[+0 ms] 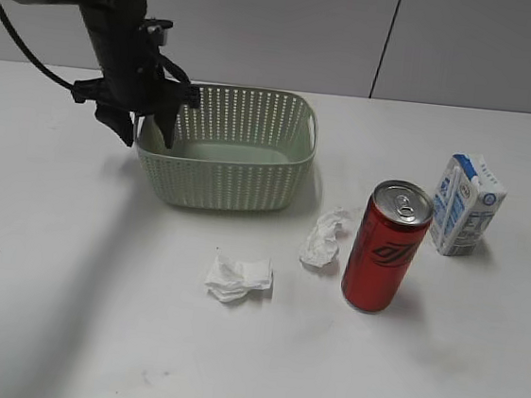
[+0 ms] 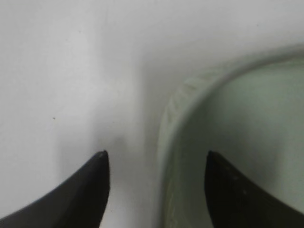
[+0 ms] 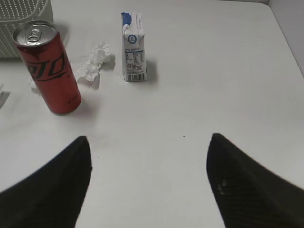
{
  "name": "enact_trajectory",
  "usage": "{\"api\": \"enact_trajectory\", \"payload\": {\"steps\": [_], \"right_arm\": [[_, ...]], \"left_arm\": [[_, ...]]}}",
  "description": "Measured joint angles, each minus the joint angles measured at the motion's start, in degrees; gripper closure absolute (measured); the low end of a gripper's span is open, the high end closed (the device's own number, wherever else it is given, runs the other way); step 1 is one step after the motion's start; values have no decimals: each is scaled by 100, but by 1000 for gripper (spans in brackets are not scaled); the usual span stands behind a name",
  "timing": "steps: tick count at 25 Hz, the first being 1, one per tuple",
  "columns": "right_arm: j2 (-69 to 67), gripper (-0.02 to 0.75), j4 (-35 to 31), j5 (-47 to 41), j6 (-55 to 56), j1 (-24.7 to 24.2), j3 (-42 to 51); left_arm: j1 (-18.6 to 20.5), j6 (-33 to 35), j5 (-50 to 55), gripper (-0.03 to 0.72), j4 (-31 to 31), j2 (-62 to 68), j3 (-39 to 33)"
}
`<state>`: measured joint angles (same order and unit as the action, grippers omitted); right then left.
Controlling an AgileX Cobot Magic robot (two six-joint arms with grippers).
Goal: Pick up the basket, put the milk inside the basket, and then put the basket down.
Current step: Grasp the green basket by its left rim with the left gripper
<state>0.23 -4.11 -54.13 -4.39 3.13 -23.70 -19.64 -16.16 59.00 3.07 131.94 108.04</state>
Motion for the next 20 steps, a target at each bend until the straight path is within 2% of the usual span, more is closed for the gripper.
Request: {"api": "enact_trajectory", "payload": {"steps": [2,8,9,12,20], "right_arm": [[0,148,0,0,0,0,0],[0,148,0,0,0,0,0],[0,148,0,0,0,0,0],[0,148,0,0,6,0,0],[0,148,0,0,6,0,0]], "left_arm": [[0,0,-16,293,32,0,0],[0,0,150,632,186,0,0],[0,0,187,655,215,0,0],[6,-25,323,681,358,0,0],[6,-182,662,684,541,-168,0]]}}
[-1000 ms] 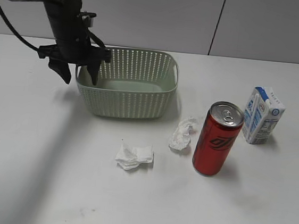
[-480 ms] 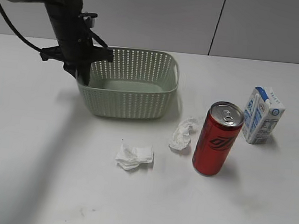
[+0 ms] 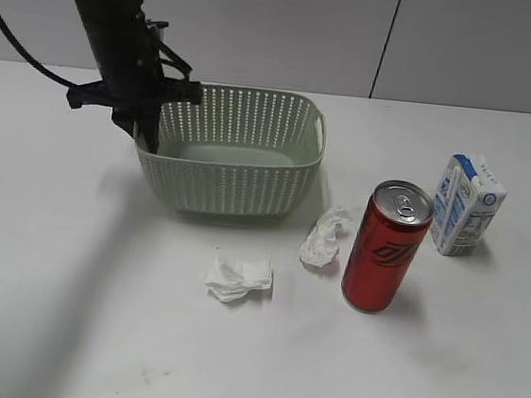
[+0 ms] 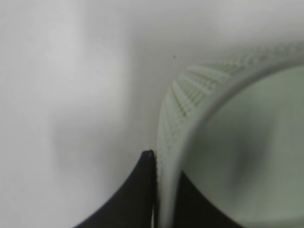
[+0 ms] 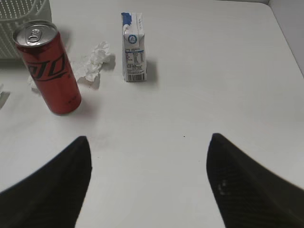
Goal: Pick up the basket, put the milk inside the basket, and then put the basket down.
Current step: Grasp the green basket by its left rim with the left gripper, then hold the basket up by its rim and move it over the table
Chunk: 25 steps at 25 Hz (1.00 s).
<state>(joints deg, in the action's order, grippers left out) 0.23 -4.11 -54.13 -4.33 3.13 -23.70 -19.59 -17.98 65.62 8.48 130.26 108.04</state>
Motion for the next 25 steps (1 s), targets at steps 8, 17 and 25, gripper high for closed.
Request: {"api": "enact_trajectory", "payload": {"steps": [8,17,25], "right_arm": [[0,148,0,0,0,0,0],[0,148,0,0,0,0,0],[0,148,0,0,0,0,0]], "left_arm": [[0,-51,326,684,95,-660,0],[0,-335,47,684,79,-1726,-1195],[-46,-892,-1363,684,-483,-3535,-3830]]}}
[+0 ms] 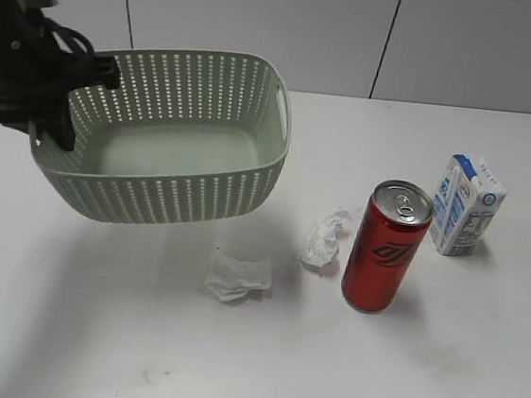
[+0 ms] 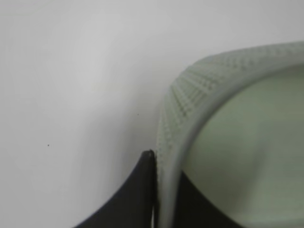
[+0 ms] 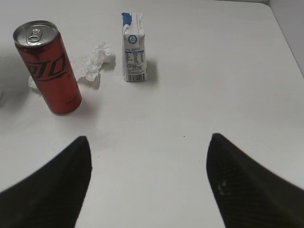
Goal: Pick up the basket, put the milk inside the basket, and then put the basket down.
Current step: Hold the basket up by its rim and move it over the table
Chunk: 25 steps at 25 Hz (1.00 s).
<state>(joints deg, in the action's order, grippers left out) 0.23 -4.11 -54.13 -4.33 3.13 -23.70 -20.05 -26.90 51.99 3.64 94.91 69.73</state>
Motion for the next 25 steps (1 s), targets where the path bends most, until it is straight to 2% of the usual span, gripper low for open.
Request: {"api": "enact_trajectory", "payload": {"steps": [5,10,13,20,25], "right_arm": [[0,148,0,0,0,0,0],[0,148,0,0,0,0,0],[0,148,0,0,0,0,0],[0,148,0,0,0,0,0],[0,148,0,0,0,0,0]], "left_arm": [[-126,-9,-765,684,31,-946,-1320],[-712,4,-1093,684,5,-1231,-2322],[-978,10,-1396,684,379,-1231,-2729],[-1058,10,-1538,684,527,-1073,-2830],[-1280,-90,-1763,685,555,-691,-2830]]}}
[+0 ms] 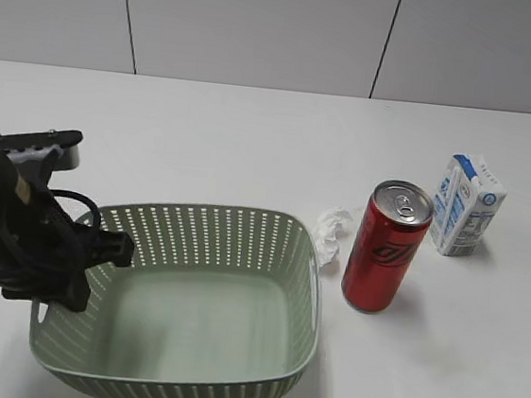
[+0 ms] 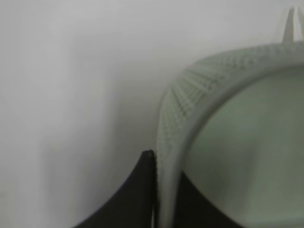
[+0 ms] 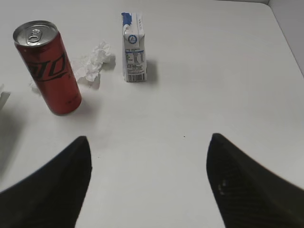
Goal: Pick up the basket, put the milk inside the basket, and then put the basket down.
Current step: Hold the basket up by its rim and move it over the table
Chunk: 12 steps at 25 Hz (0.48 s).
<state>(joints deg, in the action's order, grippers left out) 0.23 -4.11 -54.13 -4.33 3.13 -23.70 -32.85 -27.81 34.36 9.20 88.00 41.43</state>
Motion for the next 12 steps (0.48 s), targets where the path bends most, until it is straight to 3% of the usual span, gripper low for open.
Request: {"api": "enact_trajectory", "payload": {"steps": [12], "right_arm": [[-379,148,-5,154,5,0,-259]], "left_arm": [[-211,-98,-59,685,-73,94,-2]]}}
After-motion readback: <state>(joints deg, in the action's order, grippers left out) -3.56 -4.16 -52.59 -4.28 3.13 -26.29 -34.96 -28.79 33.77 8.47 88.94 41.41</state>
